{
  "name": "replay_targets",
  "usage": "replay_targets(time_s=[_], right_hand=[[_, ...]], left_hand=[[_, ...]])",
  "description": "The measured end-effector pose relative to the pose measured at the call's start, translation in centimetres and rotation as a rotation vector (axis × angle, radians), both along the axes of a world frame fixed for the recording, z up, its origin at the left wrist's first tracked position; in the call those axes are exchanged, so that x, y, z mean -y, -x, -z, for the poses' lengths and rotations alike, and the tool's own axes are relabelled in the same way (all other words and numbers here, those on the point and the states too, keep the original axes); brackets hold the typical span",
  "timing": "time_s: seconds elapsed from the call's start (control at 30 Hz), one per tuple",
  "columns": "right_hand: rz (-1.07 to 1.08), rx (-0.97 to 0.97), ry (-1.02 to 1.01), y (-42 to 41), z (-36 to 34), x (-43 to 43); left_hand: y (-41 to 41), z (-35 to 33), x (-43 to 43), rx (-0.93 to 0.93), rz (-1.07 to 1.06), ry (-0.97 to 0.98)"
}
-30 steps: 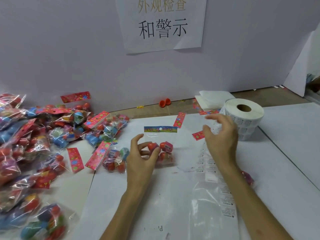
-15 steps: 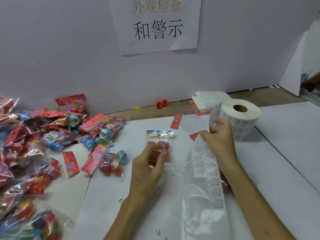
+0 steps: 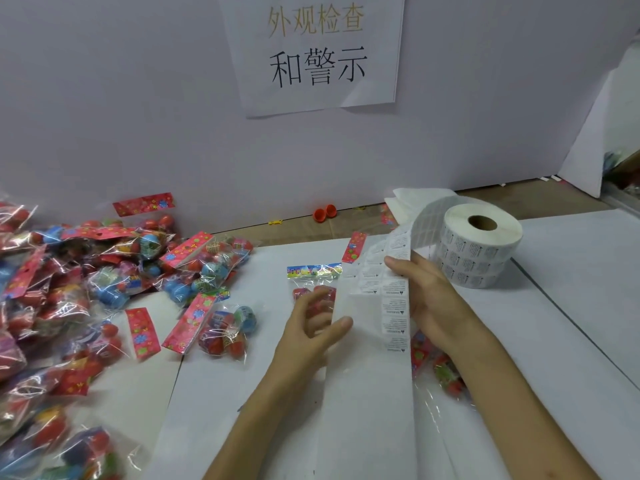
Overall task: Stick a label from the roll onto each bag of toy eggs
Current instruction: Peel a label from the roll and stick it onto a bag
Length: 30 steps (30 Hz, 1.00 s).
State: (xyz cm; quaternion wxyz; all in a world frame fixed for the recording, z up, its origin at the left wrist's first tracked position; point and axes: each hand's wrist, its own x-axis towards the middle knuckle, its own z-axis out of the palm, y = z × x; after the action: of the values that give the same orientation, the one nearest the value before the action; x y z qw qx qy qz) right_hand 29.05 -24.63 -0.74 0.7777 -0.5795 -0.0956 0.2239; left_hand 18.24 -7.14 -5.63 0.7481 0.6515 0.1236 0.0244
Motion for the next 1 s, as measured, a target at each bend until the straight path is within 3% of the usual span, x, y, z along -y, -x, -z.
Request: replay_targets(time_s=[0.07, 0.2, 0.5, 0.6, 0.73, 0.8, 1.0], right_hand=[[-0.056, -0.005, -0.093, 0.3, -0.2, -0.2], [-0.173, 0.059, -0.119, 0.9, 0.1, -1.0], [-0.137, 0.343, 0.205, 1.7, 1.1, -2.4], [-0.124, 0.445, 0.273, 1.7, 1.4, -2.4], [0.152, 0.856, 0.428, 2.0, 1.8, -2.5], [0.148, 1.037, 0.431, 2.1, 1.9, -2.5], [0.016, 1.053, 0.566, 1.7, 2.7, -2.5]], left_hand=[[0.4, -0.4, -0.6, -0.106, 0.112, 0.242], [1.1, -0.6, -1.0, -0.169, 0.324, 0.415], [0.9, -1.4, -0.6, -0.098, 0.196, 0.41], [1.1, -1.1, -0.7, -0.047, 0.155, 0.492], [0.8, -0.6, -0.9, -0.068, 0.063, 0.459], [0.6, -0.5, -0.8, -0.071, 0.041, 0.423], [0.3, -0.4, -1.0, -0.053, 0.04, 0.415]])
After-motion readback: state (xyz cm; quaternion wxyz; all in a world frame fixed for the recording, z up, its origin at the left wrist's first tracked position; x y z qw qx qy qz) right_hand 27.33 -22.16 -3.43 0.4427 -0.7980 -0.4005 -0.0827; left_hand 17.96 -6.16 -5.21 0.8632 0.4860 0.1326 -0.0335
